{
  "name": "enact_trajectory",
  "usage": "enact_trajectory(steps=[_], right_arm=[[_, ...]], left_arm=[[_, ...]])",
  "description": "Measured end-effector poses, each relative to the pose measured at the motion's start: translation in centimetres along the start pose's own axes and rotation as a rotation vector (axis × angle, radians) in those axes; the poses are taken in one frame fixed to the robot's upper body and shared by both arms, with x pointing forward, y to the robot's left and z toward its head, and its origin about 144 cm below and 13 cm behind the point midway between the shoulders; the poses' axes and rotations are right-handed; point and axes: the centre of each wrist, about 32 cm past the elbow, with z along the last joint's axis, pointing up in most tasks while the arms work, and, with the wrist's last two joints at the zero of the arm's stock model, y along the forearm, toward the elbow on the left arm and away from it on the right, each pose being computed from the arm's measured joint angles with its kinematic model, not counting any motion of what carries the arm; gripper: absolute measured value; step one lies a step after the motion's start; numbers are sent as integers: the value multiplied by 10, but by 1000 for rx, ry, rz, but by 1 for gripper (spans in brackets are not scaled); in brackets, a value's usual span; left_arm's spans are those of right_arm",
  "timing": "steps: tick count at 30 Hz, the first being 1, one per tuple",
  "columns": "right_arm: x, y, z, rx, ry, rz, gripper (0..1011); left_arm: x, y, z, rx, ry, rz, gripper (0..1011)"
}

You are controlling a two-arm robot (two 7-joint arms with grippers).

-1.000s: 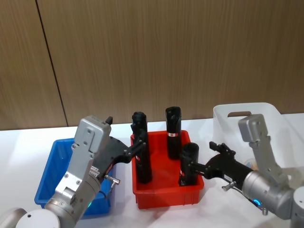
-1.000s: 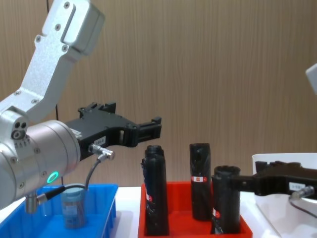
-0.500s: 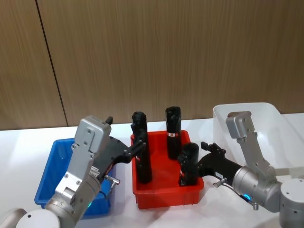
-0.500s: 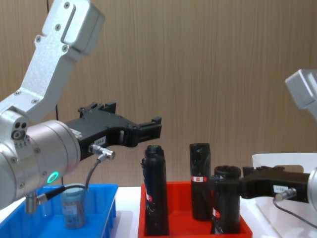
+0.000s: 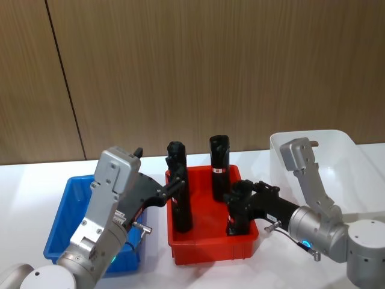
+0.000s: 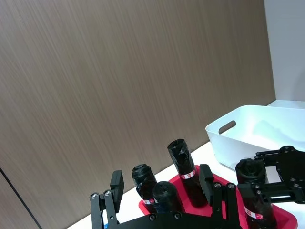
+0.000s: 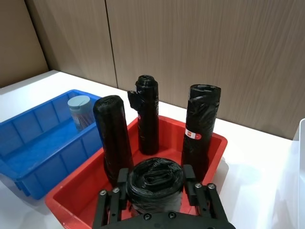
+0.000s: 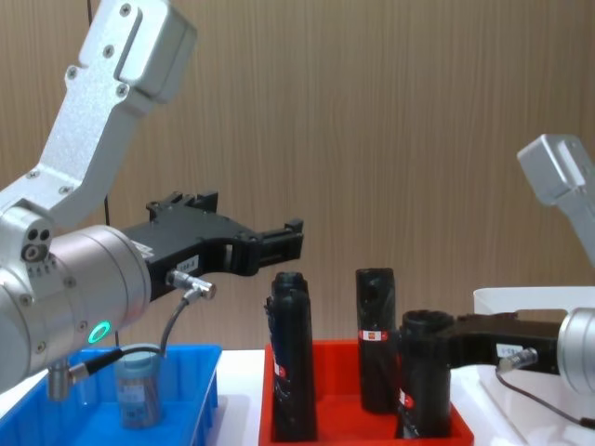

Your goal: Pick the cotton swabs from the blue box and place them into the white box.

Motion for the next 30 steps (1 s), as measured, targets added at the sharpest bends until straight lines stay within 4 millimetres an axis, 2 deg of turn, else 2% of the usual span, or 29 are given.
enact_trajectory(steps=[1,2,4,17,30], right_arm=[[0,0,0,0,0,0,756],[0,1,1,1,4,2,671],[0,1,1,2,7,3,589],[-1,-1,15,42,21,11,499],[7,-14,50,156,0,-41,431]], left_arm=[[0,0,0,0,0,0,1004],[0,0,0,0,0,0,1004],[0,0,0,0,0,0,1004],[0,0,0,0,0,0,1004],[0,0,0,0,0,0,1004]])
